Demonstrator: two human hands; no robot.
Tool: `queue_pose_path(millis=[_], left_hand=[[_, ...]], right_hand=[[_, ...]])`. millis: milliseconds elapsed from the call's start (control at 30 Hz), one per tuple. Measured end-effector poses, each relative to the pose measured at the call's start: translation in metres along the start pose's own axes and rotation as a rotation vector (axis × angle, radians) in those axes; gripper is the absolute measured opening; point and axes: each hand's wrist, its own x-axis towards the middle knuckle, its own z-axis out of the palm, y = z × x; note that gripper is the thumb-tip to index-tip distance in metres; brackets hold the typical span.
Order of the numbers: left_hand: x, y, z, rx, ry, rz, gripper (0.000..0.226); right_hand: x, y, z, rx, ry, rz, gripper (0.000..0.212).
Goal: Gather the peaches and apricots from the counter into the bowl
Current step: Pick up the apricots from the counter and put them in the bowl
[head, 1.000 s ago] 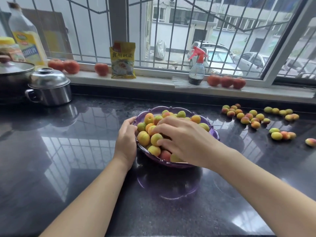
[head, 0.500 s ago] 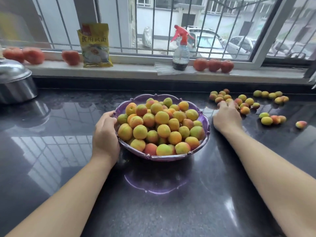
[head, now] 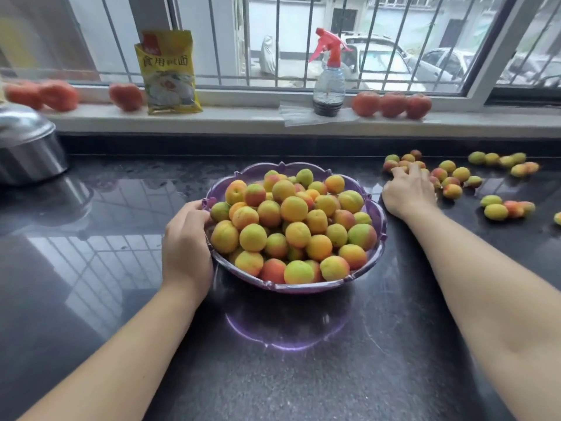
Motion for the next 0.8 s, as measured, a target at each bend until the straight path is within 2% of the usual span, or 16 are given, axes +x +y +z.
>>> queue_pose_path(millis=[300, 600, 700, 800], left_hand=[[0.0, 0.001, 0.0, -0.024, -0.006, -0.011, 0.03], [-0.001, 0.001, 0.0, 0.011, -0.006, 0.011, 0.037], [-0.001, 0.001, -0.001, 0.029, -0.002, 0.014, 0.033], [-0.002, 0.002, -0.001, 0.047, -0.007, 0.012, 0.031]], right_hand=[[-0.004, 0.0, -0.002, 0.091, 0.061, 0.065, 0.043], [0.0, 0.005, 0.0, 0.202, 0.187, 0.046, 0.027], [-0.004, 0.007, -0.002, 0.275, 0.236, 0.101, 0.029], [-0.015, 0.009, -0.007, 0.361, 0.27, 0.053, 0.033]])
